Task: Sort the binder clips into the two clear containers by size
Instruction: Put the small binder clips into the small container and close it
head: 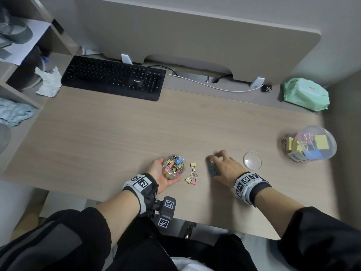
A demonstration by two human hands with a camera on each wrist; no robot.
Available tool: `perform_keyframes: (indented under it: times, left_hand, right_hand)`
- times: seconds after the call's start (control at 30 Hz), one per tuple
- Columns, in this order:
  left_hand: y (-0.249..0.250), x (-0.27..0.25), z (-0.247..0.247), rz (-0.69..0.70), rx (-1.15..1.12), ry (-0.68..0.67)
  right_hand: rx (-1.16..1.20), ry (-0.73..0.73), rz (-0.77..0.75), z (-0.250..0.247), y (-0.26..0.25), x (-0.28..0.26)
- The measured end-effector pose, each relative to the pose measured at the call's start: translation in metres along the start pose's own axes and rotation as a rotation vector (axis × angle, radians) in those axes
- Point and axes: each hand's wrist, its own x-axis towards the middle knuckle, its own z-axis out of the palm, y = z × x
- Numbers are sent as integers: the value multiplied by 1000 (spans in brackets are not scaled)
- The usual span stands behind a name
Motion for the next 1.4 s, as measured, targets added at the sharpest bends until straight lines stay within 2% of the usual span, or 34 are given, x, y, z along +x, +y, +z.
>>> perform_keyframes:
  times: [0.27, 0.47, 0.87, 1.0, 1.17, 1.3, 1.4]
  left_hand:
    - [-1, 4, -1, 4, 5, 20]
    - [0, 7, -2, 3, 8, 20]
    - [-4, 13, 4, -27, 24, 19]
    - [-3, 15, 8, -28, 30, 17]
    - [-3, 18, 9, -31, 32, 20]
    - [-2, 21, 9, -21, 29, 25]
    - [-1, 22, 10, -21, 33, 16]
  right_hand:
    - [67, -16, -9, 2, -10, 13]
    - [120, -63, 56, -2, -6, 16]
    - [225, 86, 131, 0, 0, 11]
    - [173, 66, 140, 2, 0, 9]
    - [225, 77, 168, 0, -5, 13]
    - [301, 98, 119, -7, -8, 11]
    - [407, 183, 50, -18, -16, 9]
